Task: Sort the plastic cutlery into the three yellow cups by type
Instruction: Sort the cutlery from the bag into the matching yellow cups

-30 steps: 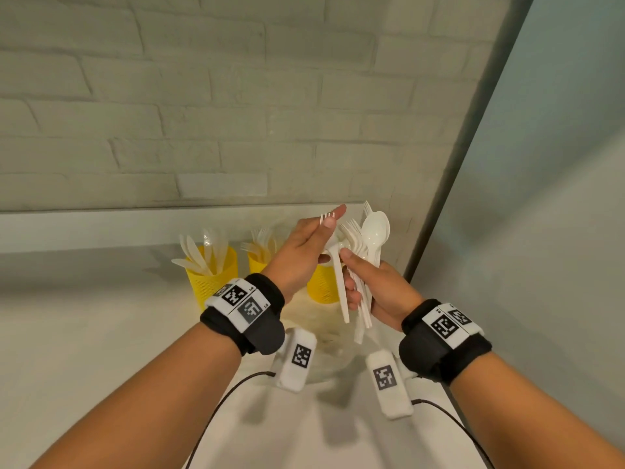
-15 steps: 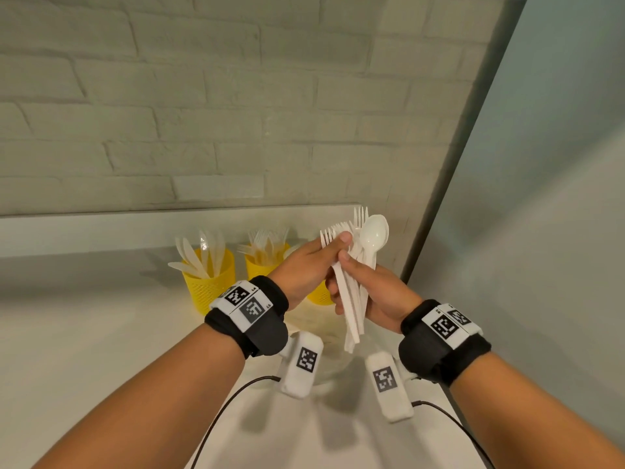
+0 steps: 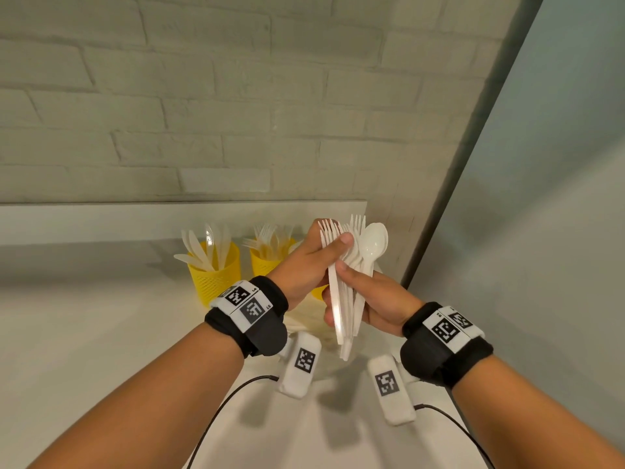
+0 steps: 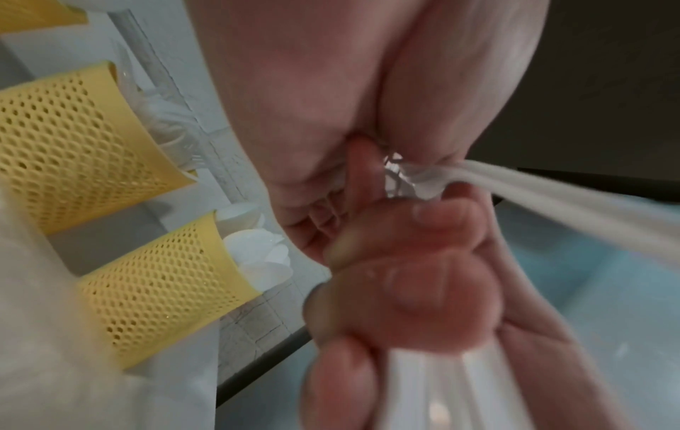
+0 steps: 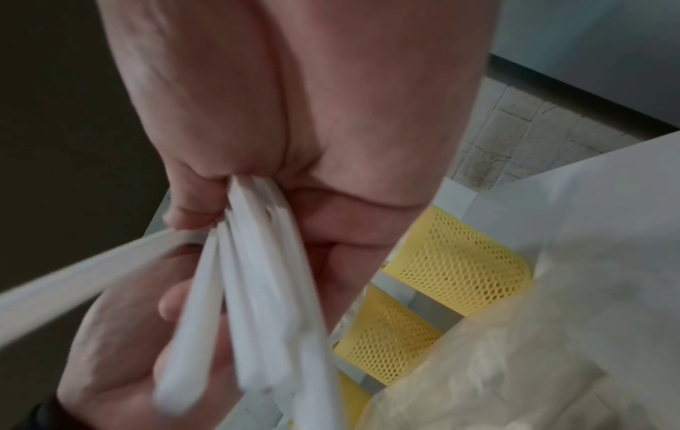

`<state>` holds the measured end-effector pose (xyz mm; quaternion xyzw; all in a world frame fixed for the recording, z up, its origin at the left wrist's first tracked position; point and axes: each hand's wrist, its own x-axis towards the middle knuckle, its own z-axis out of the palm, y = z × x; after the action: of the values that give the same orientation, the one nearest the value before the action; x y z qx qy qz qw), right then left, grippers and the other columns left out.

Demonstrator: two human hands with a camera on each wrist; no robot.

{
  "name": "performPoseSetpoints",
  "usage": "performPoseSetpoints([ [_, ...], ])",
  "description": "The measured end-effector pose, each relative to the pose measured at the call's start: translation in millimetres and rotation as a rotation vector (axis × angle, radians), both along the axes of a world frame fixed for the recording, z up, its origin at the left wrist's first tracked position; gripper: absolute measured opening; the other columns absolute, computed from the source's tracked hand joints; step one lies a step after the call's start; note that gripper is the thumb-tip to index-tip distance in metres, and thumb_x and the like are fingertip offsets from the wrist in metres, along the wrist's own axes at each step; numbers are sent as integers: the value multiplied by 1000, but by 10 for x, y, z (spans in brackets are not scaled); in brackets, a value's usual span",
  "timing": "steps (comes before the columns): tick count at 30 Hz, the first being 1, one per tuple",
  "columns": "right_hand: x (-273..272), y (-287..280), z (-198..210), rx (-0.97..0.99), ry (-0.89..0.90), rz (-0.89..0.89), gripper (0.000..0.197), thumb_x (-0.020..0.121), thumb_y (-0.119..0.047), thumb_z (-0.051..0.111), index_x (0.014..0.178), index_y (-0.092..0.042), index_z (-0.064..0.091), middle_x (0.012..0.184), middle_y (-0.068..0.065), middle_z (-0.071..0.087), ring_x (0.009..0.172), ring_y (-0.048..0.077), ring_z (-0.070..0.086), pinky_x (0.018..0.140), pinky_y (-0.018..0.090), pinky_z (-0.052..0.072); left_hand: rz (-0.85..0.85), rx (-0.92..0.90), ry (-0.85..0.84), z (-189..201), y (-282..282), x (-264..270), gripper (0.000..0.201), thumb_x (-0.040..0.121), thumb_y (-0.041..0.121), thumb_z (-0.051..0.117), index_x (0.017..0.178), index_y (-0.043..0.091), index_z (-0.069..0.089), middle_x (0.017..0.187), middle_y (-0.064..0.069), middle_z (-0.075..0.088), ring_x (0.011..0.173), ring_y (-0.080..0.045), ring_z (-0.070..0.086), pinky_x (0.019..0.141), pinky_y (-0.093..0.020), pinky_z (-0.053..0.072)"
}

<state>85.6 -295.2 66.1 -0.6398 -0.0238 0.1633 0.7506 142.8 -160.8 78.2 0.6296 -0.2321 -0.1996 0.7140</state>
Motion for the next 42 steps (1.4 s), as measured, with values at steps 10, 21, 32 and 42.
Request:
performPoseSetpoints([
  [10,3,-13,-27,-56,-2,66,55,79,-49,45,111,-6,59,81,4,73,71,17,71,70,32,60,-32,32,-4,-16,16,32,19,98,22,53,115,14,51,73,2,64,54,-6,61,42,-17,44],
  [21,35,-16,-37,-67,10,9,47,79,-45,54,108,-9,58,87,9,65,62,19,65,71,42,55,283,-7,-80,-93,-7,82,27,95,21,57,105,-2,48,82,-14,64,67,-30,63,57,-44,52],
  [32,59,95,-32,-130,9,77,18,91,-27,55,103,-15,61,76,0,57,54,10,50,38,16,35,478,14,-140,-134,104,69,26,88,26,68,85,8,49,63,-7,54,49,-13,57,43,-24,42],
  [42,92,34,-48,-162,30,61,34,80,-43,58,101,-18,68,65,-3,52,43,6,39,36,14,27,30,203,78,53,456,165,5,89,21,66,93,18,66,82,-8,59,58,-14,44,48,-21,33],
])
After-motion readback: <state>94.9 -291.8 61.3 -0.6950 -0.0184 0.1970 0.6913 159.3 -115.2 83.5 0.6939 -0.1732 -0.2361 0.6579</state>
